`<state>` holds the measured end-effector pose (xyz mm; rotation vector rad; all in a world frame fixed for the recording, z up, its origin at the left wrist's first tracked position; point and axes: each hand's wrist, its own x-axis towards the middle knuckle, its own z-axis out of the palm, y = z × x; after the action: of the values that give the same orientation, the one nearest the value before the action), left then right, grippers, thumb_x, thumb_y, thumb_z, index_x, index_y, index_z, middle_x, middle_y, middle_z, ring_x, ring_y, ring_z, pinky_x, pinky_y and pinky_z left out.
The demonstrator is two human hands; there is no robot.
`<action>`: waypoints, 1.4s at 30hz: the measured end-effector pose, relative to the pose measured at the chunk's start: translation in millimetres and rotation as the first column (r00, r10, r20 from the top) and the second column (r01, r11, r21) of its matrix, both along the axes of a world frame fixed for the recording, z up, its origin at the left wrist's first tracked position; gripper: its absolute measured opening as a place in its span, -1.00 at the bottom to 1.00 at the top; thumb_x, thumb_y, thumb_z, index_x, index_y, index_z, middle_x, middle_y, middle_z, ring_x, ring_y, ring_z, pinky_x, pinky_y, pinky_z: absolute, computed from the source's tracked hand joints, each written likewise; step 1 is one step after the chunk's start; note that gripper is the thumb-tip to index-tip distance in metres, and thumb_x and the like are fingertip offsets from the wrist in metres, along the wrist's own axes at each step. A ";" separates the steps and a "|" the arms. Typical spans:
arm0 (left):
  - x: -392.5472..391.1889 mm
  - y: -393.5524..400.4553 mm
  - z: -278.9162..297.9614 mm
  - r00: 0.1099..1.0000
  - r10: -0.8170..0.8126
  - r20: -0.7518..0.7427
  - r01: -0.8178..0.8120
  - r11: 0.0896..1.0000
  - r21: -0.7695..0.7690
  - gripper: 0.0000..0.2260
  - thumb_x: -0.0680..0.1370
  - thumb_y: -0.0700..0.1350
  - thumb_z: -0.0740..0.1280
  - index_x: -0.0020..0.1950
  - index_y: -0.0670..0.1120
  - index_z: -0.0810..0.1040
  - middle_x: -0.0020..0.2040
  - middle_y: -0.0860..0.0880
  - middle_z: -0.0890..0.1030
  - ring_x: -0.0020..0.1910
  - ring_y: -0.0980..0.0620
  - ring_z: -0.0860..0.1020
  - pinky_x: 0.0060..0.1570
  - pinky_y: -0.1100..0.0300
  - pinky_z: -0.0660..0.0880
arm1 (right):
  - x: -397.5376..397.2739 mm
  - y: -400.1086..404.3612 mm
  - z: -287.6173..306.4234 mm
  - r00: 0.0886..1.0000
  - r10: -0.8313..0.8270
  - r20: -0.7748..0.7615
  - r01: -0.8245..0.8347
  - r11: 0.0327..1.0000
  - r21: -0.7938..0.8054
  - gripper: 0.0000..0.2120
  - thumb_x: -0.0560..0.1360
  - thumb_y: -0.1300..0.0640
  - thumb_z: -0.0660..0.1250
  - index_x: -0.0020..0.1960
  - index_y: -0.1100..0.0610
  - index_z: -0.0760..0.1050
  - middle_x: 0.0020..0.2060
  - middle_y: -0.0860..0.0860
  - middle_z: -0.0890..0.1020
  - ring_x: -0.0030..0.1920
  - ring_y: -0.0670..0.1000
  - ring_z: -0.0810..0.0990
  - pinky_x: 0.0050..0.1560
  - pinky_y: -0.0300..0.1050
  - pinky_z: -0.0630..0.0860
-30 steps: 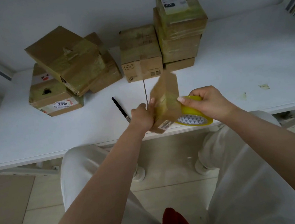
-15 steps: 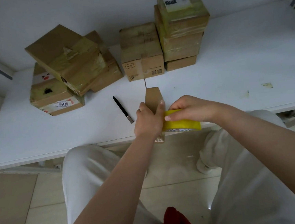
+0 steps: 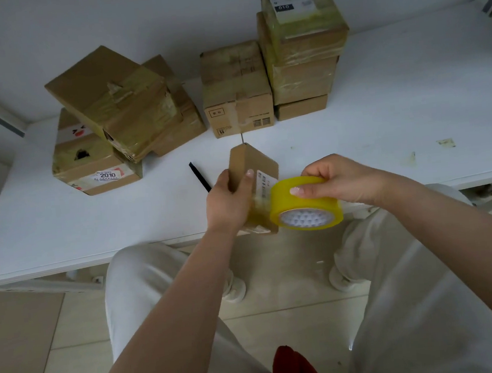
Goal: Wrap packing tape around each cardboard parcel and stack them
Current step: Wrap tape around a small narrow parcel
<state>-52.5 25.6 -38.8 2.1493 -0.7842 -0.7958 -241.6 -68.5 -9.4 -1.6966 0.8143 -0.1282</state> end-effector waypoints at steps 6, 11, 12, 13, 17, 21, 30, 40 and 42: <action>11.5 5.0 6.3 0.952 0.091 -0.293 -0.133 0.983 -0.127 -0.82 0.55 0.21 0.30 0.00 0.14 0.57 -0.03 0.07 0.68 -0.02 0.00 0.66 0.06 -0.03 0.61 | -31.9 -13.1 -1.9 0.969 -0.245 0.032 0.247 0.967 -0.065 -0.59 0.31 -0.20 0.40 -0.35 0.17 0.55 -0.52 -0.06 0.51 -0.47 -0.12 0.49 -0.35 -0.25 0.41; 12.1 5.1 21.0 0.883 0.093 -0.460 -0.202 0.960 -0.193 -0.82 0.55 0.15 0.33 0.05 0.10 0.60 -0.13 0.08 0.71 -0.11 0.02 0.69 -0.02 0.02 0.63 | -25.8 -12.0 -3.2 0.963 -0.262 0.066 0.267 0.960 -0.078 -0.57 0.32 -0.19 0.40 -0.28 0.22 0.59 -0.50 -0.05 0.55 -0.44 -0.12 0.55 -0.38 -0.30 0.44; 13.2 5.3 23.5 0.874 0.087 -0.479 -0.205 0.958 -0.201 -0.83 0.56 0.15 0.33 0.02 0.10 0.60 -0.17 0.09 0.71 -0.13 0.03 0.69 -0.05 0.04 0.64 | -25.2 -12.5 -3.1 0.962 -0.262 0.070 0.267 0.961 -0.076 -0.56 0.32 -0.19 0.40 -0.27 0.23 0.60 -0.49 -0.04 0.56 -0.43 -0.11 0.55 -0.36 -0.28 0.45; 14.2 5.9 25.4 0.865 0.078 -0.496 -0.204 0.957 -0.205 -0.84 0.56 0.15 0.33 -0.01 0.10 0.60 -0.18 0.10 0.71 -0.13 0.03 0.69 -0.08 0.06 0.64 | -24.7 -12.7 -2.9 0.962 -0.263 0.074 0.268 0.961 -0.071 -0.56 0.32 -0.18 0.41 -0.26 0.24 0.60 -0.48 -0.04 0.57 -0.42 -0.10 0.56 -0.35 -0.26 0.46; 14.0 8.0 31.5 0.822 0.063 -0.566 -0.218 0.953 -0.210 -0.79 0.55 0.16 0.33 0.02 0.06 0.61 -0.15 0.06 0.72 -0.14 0.00 0.70 -0.22 0.12 0.63 | -22.8 -11.0 -4.5 0.962 -0.260 0.083 0.265 0.963 -0.051 -0.56 0.31 -0.19 0.41 -0.23 0.24 0.61 -0.46 -0.04 0.59 -0.40 -0.10 0.59 -0.34 -0.27 0.47; 10.3 8.6 37.3 0.764 0.069 -0.642 -0.257 0.944 -0.205 -0.74 0.56 0.14 0.33 0.06 -0.02 0.61 -0.09 -0.02 0.73 -0.13 -0.04 0.70 -0.21 0.09 0.64 | -24.2 -9.0 -7.9 0.962 -0.260 0.087 0.263 0.964 -0.034 -0.61 0.35 -0.15 0.41 -0.25 0.21 0.59 -0.44 -0.03 0.61 -0.38 -0.10 0.60 -0.35 -0.29 0.48; 11.3 6.9 42.4 0.640 0.096 -0.762 -0.319 0.936 -0.150 -0.70 0.54 0.13 0.35 0.07 -0.08 0.60 -0.05 -0.10 0.72 -0.09 -0.13 0.70 -0.06 -0.07 0.61 | -25.2 -12.7 -9.4 0.975 -0.221 0.028 0.222 0.962 -0.157 -0.49 0.34 -0.21 0.40 -0.29 0.29 0.57 -0.47 0.02 0.49 -0.45 -0.13 0.47 -0.42 -0.37 0.38; -10.6 -1.4 32.1 0.429 0.081 -0.899 -0.312 0.948 -0.063 -0.59 0.57 0.24 0.22 0.14 -0.03 0.63 0.07 -0.08 0.69 -0.02 -0.09 0.67 0.01 -0.02 0.58 | -4.7 -4.8 2.6 0.953 -0.245 0.176 0.245 0.969 0.018 -0.63 0.31 -0.18 0.34 -0.23 0.15 0.61 -0.37 -0.04 0.66 -0.34 -0.09 0.63 -0.30 -0.28 0.54; -14.6 -2.4 25.3 0.625 0.101 -0.774 -0.193 0.981 -0.027 -0.55 0.58 0.28 0.16 0.05 -0.04 0.63 -0.06 -0.08 0.71 -0.12 -0.07 0.68 -0.07 0.00 0.59 | -4.6 -4.9 6.3 0.941 -0.267 0.208 0.265 0.964 0.037 -0.59 0.32 -0.15 0.36 -0.20 0.22 0.62 -0.36 -0.02 0.67 -0.34 -0.09 0.63 -0.29 -0.27 0.54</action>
<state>-67.1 23.2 -13.5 1.4953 -0.1722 -1.4045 -246.2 -73.4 -3.1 -1.5270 0.8778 -0.4828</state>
